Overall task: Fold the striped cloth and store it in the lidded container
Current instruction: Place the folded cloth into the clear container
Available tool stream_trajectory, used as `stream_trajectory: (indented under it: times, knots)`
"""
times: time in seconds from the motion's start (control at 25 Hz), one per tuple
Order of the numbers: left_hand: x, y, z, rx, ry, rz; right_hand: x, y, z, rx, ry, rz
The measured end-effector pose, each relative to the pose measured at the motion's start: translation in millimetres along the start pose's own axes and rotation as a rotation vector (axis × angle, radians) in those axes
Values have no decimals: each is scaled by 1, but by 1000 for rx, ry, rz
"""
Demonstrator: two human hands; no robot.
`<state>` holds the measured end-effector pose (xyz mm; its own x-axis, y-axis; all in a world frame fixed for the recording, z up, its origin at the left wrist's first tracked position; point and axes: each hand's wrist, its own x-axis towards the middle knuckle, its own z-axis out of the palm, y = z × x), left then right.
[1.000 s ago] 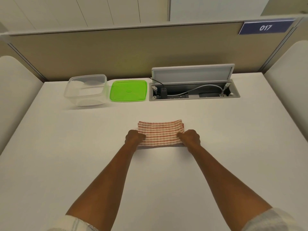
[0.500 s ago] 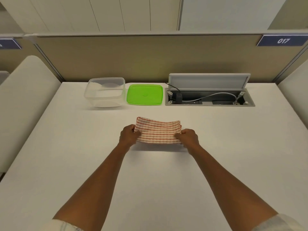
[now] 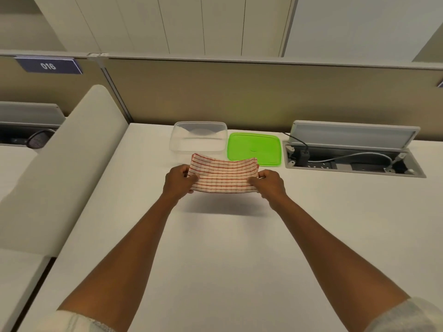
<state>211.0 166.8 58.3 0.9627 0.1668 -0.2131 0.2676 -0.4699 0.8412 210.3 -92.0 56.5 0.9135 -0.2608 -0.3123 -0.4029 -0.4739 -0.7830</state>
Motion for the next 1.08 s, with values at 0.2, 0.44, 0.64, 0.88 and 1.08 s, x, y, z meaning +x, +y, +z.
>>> stream_trajectory:
  times: [0.2, 0.44, 0.64, 0.88, 1.08]
  knots:
    - [51, 6, -48, 68, 22, 69, 28, -57, 31, -21, 7, -83]
    - [116, 21, -74, 123, 97, 103, 76, -111, 48, -110, 33, -147]
    - [159, 26, -73, 265, 140, 148, 116, -127, 70, -175, 54, -160]
    - [180, 15, -55, 434, 181, 136, 137, -118, 97, -343, 99, -228]
    - [185, 4, -51, 644, 276, 138, 143, -113, 104, -404, 139, -233]
